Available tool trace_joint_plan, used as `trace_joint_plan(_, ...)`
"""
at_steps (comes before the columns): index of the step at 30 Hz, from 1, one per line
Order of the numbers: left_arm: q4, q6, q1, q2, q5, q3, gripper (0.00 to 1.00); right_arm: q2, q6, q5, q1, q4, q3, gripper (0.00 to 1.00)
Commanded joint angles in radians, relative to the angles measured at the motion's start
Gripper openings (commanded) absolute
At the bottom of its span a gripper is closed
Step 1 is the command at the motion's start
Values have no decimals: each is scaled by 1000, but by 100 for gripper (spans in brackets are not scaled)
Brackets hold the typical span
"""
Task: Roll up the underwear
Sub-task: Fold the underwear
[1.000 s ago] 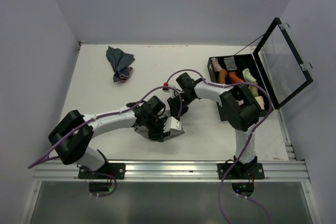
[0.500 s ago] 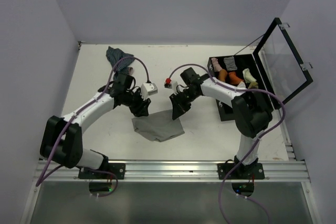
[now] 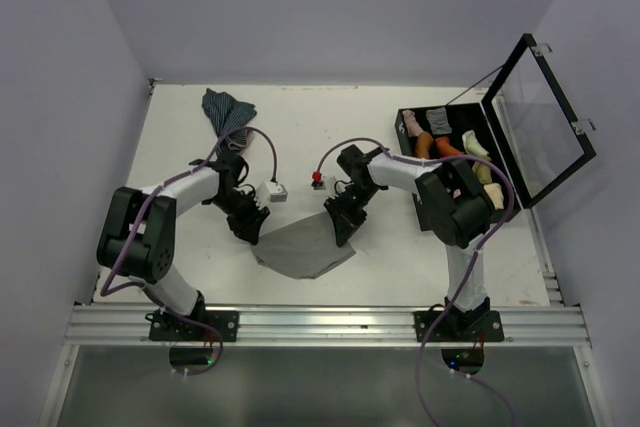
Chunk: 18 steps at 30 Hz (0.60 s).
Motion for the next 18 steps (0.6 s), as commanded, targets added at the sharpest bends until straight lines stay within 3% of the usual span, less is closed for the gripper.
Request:
trace_joint_plan(1,-63,128,29,-84,-7,11,36,-14,-102,5,-1,-102,68,13)
trace_joint_plan(3,-48,107,49,-117,18,37,41,-33,-136,-18,-1,-133,114,15)
trace_joint_plan(10,-75,110,76,-46,30,68,43,-57,-132,28,-15,-77,257,20)
trace_joint_plan(18,-57,58,75,71,80,103,45,99,-90,83,-15,-9,392,20)
